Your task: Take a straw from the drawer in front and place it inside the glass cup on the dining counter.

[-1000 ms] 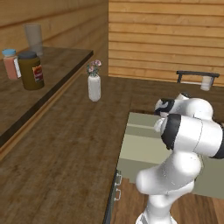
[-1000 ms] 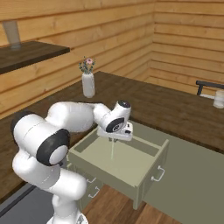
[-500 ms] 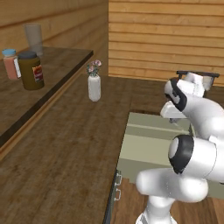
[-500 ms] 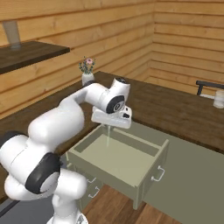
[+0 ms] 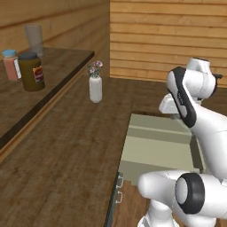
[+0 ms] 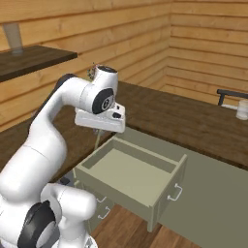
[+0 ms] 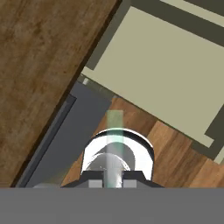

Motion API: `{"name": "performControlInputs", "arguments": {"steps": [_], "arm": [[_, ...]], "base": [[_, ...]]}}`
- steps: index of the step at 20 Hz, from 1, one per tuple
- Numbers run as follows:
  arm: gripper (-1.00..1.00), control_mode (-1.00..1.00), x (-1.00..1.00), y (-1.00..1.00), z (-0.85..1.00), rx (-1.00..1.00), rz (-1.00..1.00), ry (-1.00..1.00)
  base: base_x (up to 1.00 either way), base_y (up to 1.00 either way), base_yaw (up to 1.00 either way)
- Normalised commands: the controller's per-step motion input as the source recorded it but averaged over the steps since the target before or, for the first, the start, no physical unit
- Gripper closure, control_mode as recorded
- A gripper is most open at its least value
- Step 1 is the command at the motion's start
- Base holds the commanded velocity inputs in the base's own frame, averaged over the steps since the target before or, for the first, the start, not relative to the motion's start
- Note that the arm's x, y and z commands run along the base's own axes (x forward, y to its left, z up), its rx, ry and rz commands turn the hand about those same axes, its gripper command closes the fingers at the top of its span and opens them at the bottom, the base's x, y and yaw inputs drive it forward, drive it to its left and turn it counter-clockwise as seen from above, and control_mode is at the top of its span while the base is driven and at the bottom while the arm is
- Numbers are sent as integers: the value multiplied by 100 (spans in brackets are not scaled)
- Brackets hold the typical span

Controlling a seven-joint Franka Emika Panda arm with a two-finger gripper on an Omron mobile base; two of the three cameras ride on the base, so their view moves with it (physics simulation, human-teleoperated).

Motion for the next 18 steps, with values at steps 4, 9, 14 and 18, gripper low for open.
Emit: {"name": "performControlInputs", "arguments": {"steps": [4,9,14,18], "arm": [[100,-100,-21,69,13,-7,0,0],[100,-100,-26,21,0,-1,0,0],[100,100,-19,0,0,0,0,-1],[100,100,0,0,0,0,0,0]], "base": [[0,0,0],[0,0,0],[-80,-1,-1],[-100,-58,-9]]}}
